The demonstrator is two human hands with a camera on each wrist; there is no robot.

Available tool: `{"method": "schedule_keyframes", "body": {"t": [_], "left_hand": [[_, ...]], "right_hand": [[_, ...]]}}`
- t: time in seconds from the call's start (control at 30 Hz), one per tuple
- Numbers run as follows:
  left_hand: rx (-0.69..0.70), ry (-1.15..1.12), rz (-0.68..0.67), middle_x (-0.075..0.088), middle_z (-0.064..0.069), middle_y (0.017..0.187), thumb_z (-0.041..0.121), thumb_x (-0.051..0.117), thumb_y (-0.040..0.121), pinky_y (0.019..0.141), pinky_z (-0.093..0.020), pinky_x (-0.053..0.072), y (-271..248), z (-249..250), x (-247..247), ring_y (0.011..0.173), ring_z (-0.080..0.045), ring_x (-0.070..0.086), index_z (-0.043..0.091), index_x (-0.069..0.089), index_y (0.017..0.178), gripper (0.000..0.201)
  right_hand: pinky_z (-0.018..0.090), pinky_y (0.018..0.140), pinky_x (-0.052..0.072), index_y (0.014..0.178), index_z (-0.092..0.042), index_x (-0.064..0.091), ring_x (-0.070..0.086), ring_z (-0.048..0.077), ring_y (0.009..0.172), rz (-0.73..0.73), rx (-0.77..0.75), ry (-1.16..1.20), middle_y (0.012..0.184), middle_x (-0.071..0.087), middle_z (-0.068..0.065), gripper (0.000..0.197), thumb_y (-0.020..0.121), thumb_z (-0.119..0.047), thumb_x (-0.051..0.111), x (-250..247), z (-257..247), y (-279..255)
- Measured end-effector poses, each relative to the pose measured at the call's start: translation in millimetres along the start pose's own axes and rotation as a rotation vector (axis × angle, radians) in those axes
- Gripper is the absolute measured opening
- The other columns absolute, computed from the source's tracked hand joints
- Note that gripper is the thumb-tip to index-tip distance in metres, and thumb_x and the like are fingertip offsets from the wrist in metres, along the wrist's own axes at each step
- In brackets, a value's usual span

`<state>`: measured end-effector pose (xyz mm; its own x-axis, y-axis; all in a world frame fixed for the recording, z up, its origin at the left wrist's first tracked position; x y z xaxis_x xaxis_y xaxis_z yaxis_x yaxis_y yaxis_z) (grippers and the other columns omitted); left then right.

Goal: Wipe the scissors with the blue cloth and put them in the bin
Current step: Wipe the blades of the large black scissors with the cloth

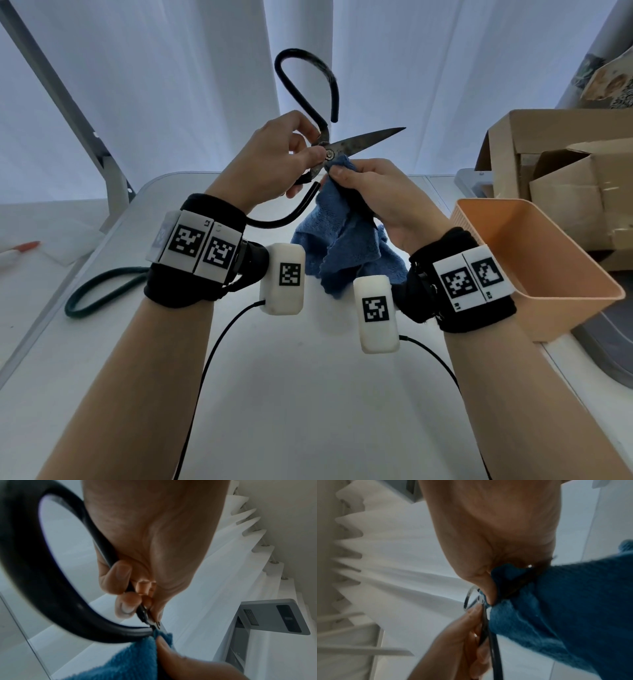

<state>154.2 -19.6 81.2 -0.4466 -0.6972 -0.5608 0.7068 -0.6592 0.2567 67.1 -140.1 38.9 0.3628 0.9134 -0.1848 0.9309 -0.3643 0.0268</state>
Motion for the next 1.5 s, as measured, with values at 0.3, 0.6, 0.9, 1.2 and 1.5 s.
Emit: {"method": "schedule_keyframes", "body": {"t": [0.3, 0.6, 0.9, 1.2, 1.5], "left_hand": [[-0.056, -0.051, 0.019, 0.063, 0.006, 0.067, 0.020, 0.059, 0.099, 0.049, -0.026, 0.040, 1, -2, 0, 0.047, -0.017, 0.049, 0.005, 0.057, 0.111, 0.019], [-0.120, -0.065, 0.021, 0.066, -0.001, 0.071, 0.017, 0.061, 0.097, 0.045, -0.023, 0.042, 1, -10, 0, 0.052, -0.019, 0.052, 0.004, 0.059, 0.112, 0.020], [-0.178, -0.091, 0.049, 0.068, 0.000, 0.076, 0.018, 0.060, 0.098, 0.051, -0.023, 0.047, 2, -16, -4, 0.073, -0.020, 0.058, 0.008, 0.060, 0.111, 0.017], [-0.170, -0.100, 0.084, 0.066, -0.001, 0.076, 0.019, 0.061, 0.097, 0.051, -0.026, 0.045, 3, -16, -7, 0.069, -0.022, 0.056, 0.008, 0.059, 0.109, 0.016], [-0.085, -0.045, 0.052, 0.050, 0.003, 0.063, 0.016, 0.059, 0.099, 0.044, -0.024, 0.040, 5, -5, 4, 0.045, -0.013, 0.044, 0.003, 0.059, 0.110, 0.017]], "right_hand": [[0.024, 0.065, 0.052, 0.072, -0.012, 0.066, 0.062, 0.012, 0.063, 0.057, -0.003, -0.028, 0.064, 0.067, -0.002, 0.037, 0.100, -0.034, 0.056, 3, -2, -2], [0.030, 0.071, 0.043, 0.092, -0.009, 0.067, 0.053, 0.020, 0.075, 0.078, 0.068, 0.039, 0.082, 0.057, 0.008, 0.018, 0.087, -0.004, 0.050, -1, -5, -3], [0.034, 0.070, 0.058, 0.091, -0.011, 0.058, 0.062, 0.018, 0.073, 0.319, 0.048, 0.355, 0.079, 0.062, 0.004, 0.008, 0.096, -0.012, 0.052, -24, 0, 3], [0.026, 0.064, 0.052, 0.082, -0.011, 0.068, 0.060, 0.011, 0.060, 0.116, 0.014, 0.393, 0.069, 0.066, -0.001, 0.017, 0.092, -0.012, 0.054, -10, -7, -1], [0.029, 0.059, 0.053, 0.086, -0.012, 0.057, 0.067, 0.019, 0.067, 0.181, -0.001, 0.293, 0.082, 0.070, 0.010, 0.026, 0.080, -0.018, 0.082, -7, 3, 0]]}}
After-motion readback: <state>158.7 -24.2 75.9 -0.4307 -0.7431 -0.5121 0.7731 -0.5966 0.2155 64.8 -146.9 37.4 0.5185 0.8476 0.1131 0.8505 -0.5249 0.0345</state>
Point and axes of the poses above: each hand's wrist, its own y-axis towards the middle knuckle, its own x-axis out of the palm, z = x × y, the point moved 5 cm from there along y, towards the middle knuckle
